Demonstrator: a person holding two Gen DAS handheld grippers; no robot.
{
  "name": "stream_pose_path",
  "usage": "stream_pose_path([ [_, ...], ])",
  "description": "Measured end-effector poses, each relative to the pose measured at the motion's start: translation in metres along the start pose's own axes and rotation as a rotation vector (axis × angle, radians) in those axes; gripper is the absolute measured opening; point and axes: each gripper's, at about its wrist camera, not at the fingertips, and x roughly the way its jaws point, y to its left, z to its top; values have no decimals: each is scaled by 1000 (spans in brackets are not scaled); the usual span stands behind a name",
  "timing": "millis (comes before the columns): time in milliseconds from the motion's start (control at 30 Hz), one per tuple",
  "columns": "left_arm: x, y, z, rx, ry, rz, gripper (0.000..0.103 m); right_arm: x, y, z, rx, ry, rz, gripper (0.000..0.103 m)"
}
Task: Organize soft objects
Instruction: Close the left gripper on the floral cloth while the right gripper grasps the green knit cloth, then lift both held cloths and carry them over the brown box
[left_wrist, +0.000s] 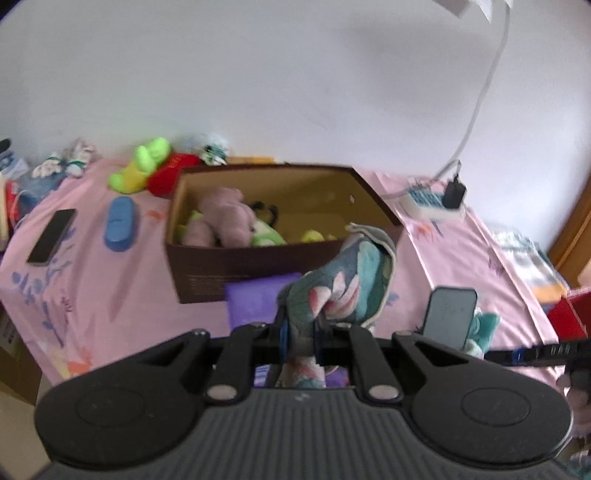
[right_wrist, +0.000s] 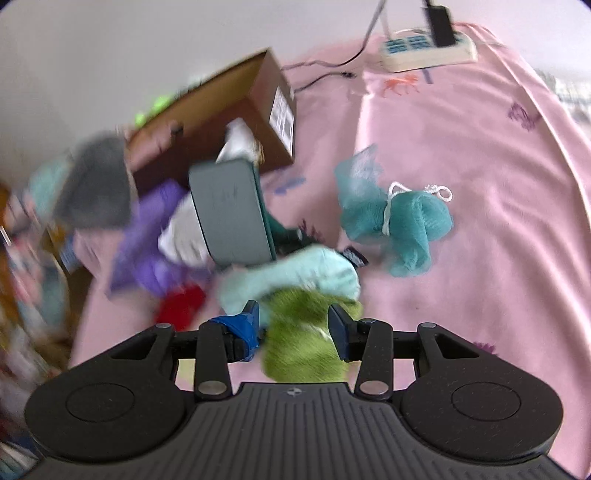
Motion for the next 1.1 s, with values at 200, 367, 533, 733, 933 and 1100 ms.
stream_pose_path([
  [200,-17,15,4,-47,-45,30,11,24,3,-10,-2,58,-66,25],
  [367,-9,12,-1,-40,-13,33,11,31,2,-14,24,53,-94,27],
  [533,1,6,-4,-27,14,14,11,29,-2,-13,53,49,-79,10],
  [733,15,7,-7,-4,60,0,11,10,-5,-12,123,26,-75,0],
  [933,25,18,6,33,69,-48,11,-23,-8,-4,219,-49,-73,0],
  [1100,26,29,27,50,35,-87,11,-51,6,23,232,-168,-47,0],
])
